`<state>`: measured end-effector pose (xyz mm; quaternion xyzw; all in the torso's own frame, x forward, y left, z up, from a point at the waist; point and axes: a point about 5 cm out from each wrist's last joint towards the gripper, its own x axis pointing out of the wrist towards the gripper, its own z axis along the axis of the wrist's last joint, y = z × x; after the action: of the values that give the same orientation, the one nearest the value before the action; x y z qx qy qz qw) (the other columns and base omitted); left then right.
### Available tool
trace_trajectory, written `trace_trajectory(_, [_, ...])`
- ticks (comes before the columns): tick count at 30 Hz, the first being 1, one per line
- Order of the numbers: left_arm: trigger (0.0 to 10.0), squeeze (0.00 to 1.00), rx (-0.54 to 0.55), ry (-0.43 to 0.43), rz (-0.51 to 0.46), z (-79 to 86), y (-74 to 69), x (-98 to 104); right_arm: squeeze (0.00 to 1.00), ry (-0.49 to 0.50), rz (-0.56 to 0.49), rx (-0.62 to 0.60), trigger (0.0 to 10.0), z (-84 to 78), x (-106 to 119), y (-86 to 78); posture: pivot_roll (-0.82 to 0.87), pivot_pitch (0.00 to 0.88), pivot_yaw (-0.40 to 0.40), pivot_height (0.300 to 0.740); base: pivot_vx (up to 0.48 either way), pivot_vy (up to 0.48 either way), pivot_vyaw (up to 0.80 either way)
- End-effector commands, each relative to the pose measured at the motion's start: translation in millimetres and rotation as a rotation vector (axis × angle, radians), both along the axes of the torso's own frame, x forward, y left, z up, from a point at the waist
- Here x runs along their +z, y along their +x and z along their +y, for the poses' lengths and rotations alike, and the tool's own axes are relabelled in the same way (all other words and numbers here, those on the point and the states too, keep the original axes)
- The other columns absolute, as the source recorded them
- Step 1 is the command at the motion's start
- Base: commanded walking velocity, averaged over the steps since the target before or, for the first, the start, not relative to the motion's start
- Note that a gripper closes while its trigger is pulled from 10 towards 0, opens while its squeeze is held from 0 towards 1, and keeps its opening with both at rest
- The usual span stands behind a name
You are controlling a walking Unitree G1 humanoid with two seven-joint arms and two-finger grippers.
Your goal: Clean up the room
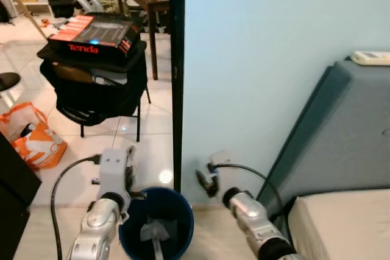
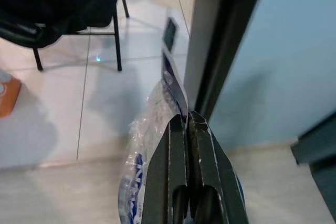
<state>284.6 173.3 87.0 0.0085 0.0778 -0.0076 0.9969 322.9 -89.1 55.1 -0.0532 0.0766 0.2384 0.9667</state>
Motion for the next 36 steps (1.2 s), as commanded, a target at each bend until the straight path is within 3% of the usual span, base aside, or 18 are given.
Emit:
trace_trajectory(1, [10.0, 0.00, 0.030, 0.008, 0.018, 9.5, -4.5, -5.0, 0.00, 0.015, 0.014, 0.018, 10.0, 7.4, -3.1, -3.6, 0.08, 0.072, -0.042, 0.740, 0.000, 0.000, 0.00])
trace_trajectory(36, [10.0, 0.00, 0.057, -0.001, 0.015, 11.7, -6.2, -5.5, 0.00, 0.017, 0.018, 0.018, 10.0, 8.1, -2.4, -2.4, 0.08, 0.086, -0.045, 0.740, 0.000, 0.000, 0.00])
